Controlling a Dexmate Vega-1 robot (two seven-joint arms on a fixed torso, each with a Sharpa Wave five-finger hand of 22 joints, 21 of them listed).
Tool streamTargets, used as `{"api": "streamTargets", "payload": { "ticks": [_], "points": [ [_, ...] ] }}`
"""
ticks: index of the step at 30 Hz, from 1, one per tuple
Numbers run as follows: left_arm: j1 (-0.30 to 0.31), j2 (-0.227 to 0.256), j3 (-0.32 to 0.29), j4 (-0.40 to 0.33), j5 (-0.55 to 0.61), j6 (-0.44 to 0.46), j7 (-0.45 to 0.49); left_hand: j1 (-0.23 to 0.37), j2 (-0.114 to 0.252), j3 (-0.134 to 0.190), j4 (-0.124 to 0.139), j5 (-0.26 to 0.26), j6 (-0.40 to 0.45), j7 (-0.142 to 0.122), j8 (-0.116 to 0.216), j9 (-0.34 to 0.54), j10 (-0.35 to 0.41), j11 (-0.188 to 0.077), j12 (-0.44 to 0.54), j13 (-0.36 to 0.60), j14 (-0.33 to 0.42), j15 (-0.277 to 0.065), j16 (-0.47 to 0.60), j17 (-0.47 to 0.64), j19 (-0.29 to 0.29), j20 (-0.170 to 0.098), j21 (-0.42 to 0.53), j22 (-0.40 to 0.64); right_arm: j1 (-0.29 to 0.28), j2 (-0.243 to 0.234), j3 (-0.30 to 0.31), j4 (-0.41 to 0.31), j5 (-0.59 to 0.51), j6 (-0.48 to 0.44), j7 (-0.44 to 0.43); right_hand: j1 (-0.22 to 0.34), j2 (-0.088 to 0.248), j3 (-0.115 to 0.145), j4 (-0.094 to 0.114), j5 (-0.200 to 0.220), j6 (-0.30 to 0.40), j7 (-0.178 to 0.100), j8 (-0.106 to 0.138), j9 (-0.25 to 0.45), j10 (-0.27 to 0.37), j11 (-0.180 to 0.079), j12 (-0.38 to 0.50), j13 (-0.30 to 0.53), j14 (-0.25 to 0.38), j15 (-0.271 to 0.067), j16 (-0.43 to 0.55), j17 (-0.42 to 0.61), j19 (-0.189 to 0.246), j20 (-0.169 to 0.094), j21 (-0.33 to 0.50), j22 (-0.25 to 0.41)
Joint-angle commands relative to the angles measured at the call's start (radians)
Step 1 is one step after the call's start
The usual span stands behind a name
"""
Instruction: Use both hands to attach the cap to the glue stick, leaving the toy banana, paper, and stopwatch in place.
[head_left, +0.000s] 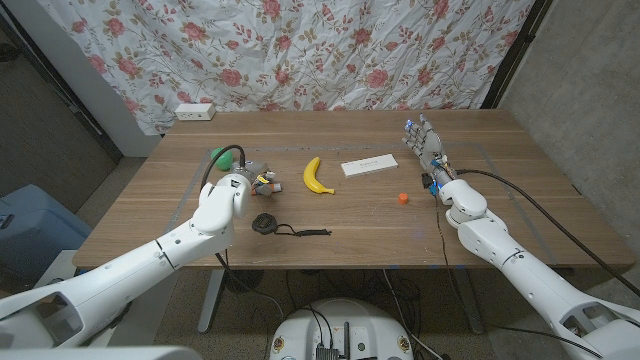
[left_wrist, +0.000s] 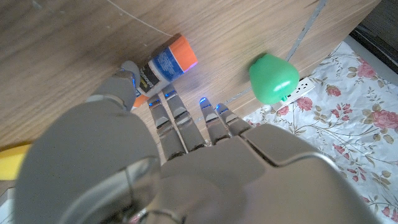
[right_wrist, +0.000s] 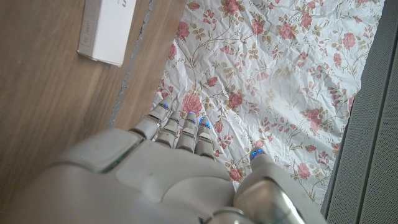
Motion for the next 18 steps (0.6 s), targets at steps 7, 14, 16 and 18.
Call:
{"api": "streamTargets", "payload": {
  "ticks": [7,14,16,18],
  "points": [
    [-0.01,-0.007,0.029,0.017,-0.043,0.035,0.087,0.048,0.009,-0.029,0.001,0.004,0.113,0.001,-0.012,0.004,0.094,-0.003,0.004,0.006,0.071,-0.095,-0.002,0.001,0.064,-0.012,0.013,0.002,-0.003,0.005,-0.005,-0.01,-0.009,-0.006,-0.016,0.014,0.014,0.014,-0.006,0.002,0.021,-0.015,0.007,0.002,0.007,0.0,0.003,0.002,0.009,-0.01,0.002,0.001,0.005,-0.003,0.006,0.003],
    [-0.013,-0.014,0.044,0.029,-0.052,0.052,0.106,0.074,0.002,-0.053,0.001,0.003,0.212,0.005,-0.02,0.004,0.174,-0.004,0.008,0.007,0.124,-0.098,-0.003,0.0,0.097,-0.027,0.01,0.002,-0.001,0.009,-0.004,-0.005,-0.011,-0.002,-0.02,0.012,0.017,0.017,-0.005,0.002,0.028,-0.019,0.006,0.002,0.011,0.0,0.005,0.002,0.01,-0.009,0.003,0.001,0.006,-0.003,0.006,0.003],
    [-0.018,-0.016,0.051,0.032,-0.05,0.06,0.103,0.083,0.003,-0.056,0.001,0.004,0.241,0.004,-0.017,0.006,0.186,-0.004,0.006,0.007,0.127,-0.097,-0.006,0.0,0.099,-0.031,0.008,0.002,0.0,0.01,-0.005,-0.004,-0.011,-0.002,-0.021,0.011,0.018,0.017,-0.004,0.002,0.03,-0.02,0.007,0.002,0.011,-0.001,0.005,0.002,0.01,-0.008,0.004,0.002,0.006,-0.003,0.006,0.003],
    [-0.019,-0.019,0.055,0.037,-0.054,0.063,0.11,0.089,0.004,-0.061,0.002,0.004,0.269,0.005,-0.014,0.008,0.203,-0.004,0.007,0.008,0.136,-0.098,-0.006,0.0,0.103,-0.034,0.008,0.002,0.0,0.012,-0.005,-0.001,-0.009,-0.001,-0.02,0.01,0.018,0.018,-0.004,0.002,0.032,-0.02,0.007,0.002,0.011,-0.001,0.004,0.002,0.01,-0.009,0.004,0.002,0.006,-0.003,0.006,0.003]
  ]
}}
